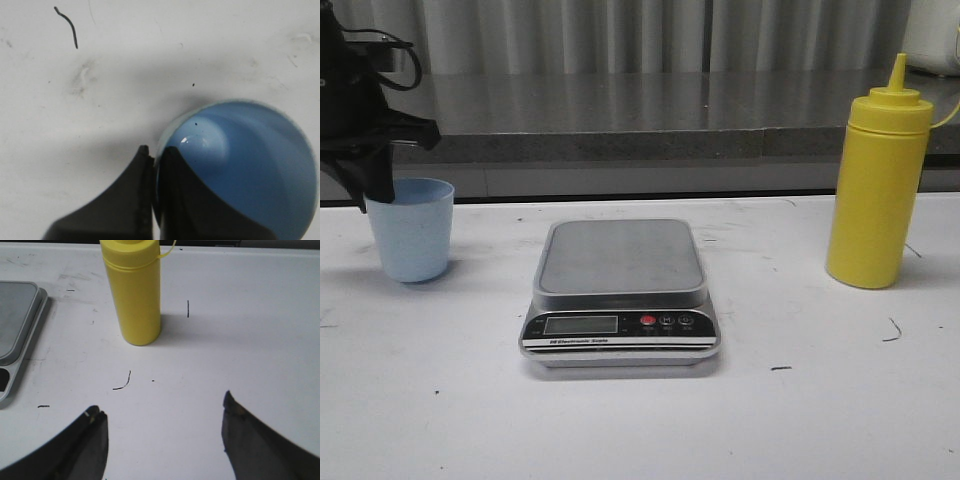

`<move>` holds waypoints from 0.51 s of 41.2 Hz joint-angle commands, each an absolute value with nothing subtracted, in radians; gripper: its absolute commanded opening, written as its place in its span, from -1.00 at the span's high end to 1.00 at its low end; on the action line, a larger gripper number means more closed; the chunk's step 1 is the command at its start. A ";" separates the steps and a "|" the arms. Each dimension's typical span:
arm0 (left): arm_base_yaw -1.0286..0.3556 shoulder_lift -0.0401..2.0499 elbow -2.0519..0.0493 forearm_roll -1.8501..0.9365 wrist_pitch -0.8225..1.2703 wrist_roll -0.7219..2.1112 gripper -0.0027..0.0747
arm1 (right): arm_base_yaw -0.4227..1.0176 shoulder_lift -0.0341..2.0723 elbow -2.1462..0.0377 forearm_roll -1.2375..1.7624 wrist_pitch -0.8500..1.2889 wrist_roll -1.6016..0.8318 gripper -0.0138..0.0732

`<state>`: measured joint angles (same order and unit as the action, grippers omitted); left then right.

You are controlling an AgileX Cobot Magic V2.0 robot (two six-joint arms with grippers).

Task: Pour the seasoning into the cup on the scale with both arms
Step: 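Lift the blue cup with the left gripper and carry it over the scale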

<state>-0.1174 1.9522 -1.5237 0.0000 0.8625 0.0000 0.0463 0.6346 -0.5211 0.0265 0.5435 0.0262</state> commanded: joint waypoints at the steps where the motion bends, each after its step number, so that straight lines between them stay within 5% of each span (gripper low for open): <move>1: -0.129 1.892 -1.608 0.000 0.906 0.000 0.98 | 0.046 0.640 -0.548 0.025 0.476 0.022 -0.49; 21: -0.369 1.884 -1.916 0.000 1.087 0.000 0.98 | 0.046 0.640 -0.548 0.025 0.476 0.022 -0.49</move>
<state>-0.3245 1.9486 -1.8699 0.0065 1.1110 0.0000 0.0463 0.6346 -0.5211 0.0265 0.5435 0.0262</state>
